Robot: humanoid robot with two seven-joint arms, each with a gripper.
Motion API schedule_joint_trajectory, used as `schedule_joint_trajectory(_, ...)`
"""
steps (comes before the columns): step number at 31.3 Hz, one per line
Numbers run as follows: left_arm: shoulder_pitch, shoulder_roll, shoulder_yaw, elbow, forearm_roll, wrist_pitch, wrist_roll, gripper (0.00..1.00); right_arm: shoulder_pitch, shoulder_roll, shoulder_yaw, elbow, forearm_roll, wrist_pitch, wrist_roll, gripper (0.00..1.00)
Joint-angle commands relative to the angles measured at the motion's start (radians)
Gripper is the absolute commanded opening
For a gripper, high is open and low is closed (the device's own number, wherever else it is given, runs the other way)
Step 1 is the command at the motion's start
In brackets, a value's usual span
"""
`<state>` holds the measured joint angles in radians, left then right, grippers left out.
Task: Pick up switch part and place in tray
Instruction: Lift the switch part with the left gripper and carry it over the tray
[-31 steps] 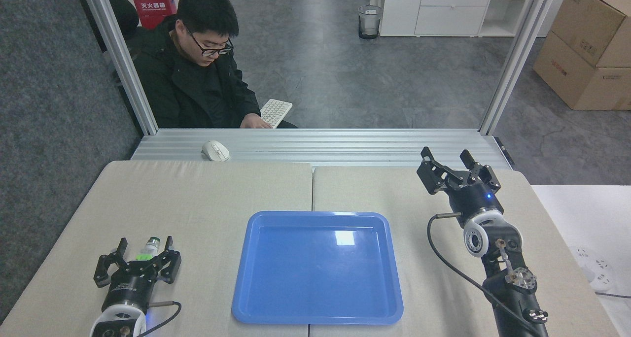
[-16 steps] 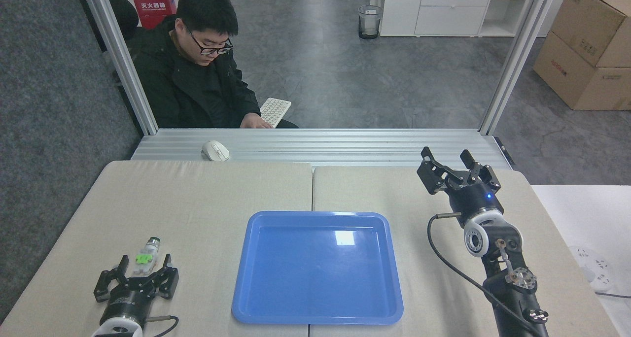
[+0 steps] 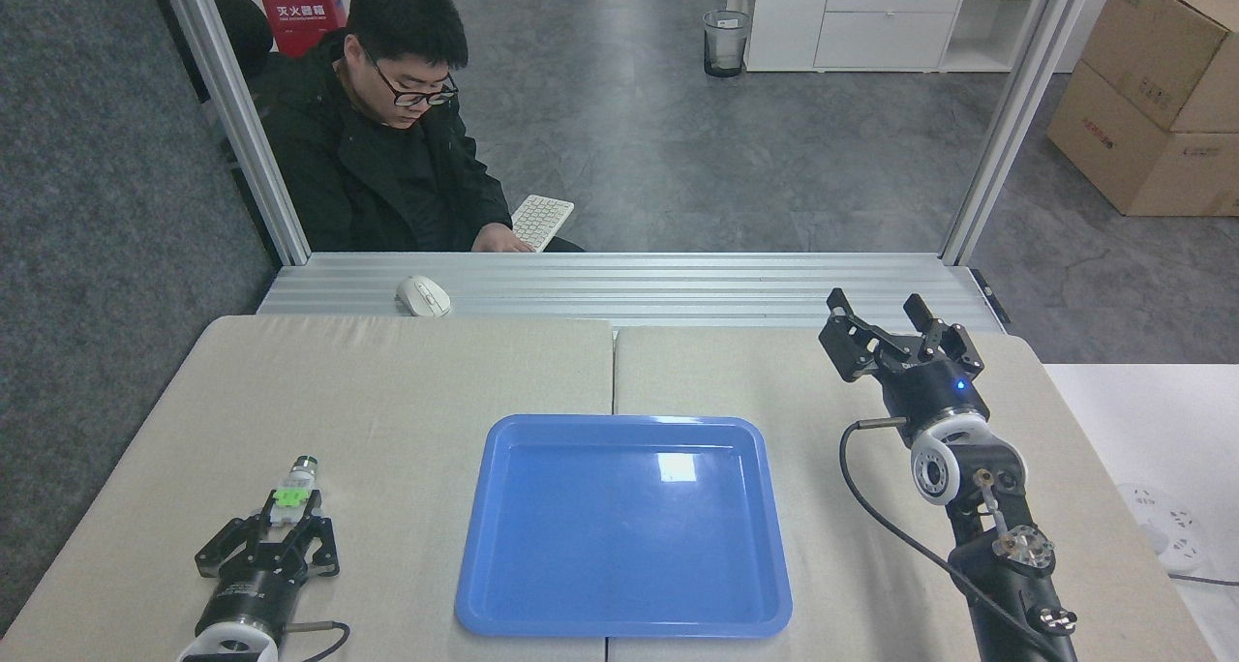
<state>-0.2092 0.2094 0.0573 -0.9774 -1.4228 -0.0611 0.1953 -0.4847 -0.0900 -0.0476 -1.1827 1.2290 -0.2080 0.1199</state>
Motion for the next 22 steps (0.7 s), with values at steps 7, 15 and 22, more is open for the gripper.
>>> schedule_joint_trajectory(7, -0.036, -0.044, -0.103, -0.495, -0.007, -0.129, -0.033, 0.00, 0.000, -0.001, 0.000, 0.000, 0.000, 0.001, 0.000, 1.00)
schedule_joint_trajectory(15, -0.027, -0.082, -0.407, -0.460, -0.083, -0.206, -0.037, 0.00, 0.000, -0.001, 0.000, 0.000, 0.000, 0.001, 0.000, 1.00)
schedule_joint_trajectory(22, -0.029, -0.223, -0.539, -0.187, -0.298, -0.200, -0.097, 0.00, 0.000, 0.001, -0.001, 0.000, 0.000, -0.001, 0.000, 1.00)
